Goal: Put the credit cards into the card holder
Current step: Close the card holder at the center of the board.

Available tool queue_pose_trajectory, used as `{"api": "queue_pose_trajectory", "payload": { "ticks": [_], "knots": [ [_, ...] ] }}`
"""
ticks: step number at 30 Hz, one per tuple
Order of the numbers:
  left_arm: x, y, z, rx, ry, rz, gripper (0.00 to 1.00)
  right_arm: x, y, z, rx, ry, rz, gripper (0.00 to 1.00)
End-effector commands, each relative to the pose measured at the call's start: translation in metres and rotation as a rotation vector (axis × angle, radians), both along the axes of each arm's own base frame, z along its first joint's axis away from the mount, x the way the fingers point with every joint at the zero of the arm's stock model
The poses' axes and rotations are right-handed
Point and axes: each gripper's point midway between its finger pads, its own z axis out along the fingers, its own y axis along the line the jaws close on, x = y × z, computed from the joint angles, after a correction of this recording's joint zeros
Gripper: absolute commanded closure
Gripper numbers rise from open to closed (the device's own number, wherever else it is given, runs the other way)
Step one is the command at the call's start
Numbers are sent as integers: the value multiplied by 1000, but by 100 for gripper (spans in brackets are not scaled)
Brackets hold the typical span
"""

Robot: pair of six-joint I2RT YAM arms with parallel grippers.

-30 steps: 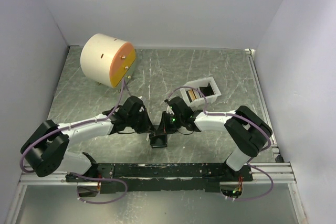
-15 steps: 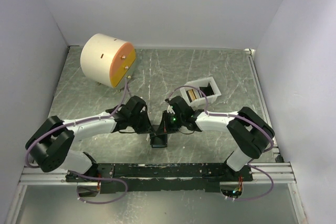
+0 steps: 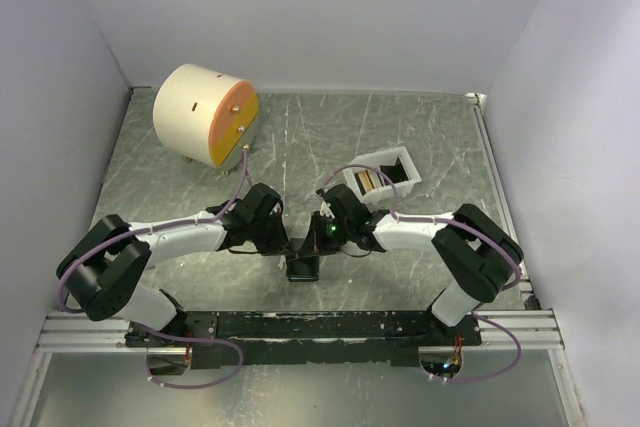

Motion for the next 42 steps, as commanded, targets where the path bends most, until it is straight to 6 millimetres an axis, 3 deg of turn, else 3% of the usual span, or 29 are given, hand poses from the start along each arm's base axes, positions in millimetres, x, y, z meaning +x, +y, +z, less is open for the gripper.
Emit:
{"api": "queue_pose_trajectory", "payload": {
  "ticks": [1,11,20,31,42],
  "knots": [
    [6,0,6,18,-34,2,88,-5,-10,-15,-30,30,-20,100],
    [6,-12,23,-58,-53,-31,88,-7,-14,-22,-46,44,-29,100],
    [3,-16,26,-82,-58,-41,88,-8,-20,-32,-63,56,-45,100],
    [14,-9,15,8,-57,-9,88,1,-11,-2,-23,-13,-4,100],
    [11,1,-8,77,-18,5,89,-3,-13,-7,-12,0,-13,100]
  ]
}}
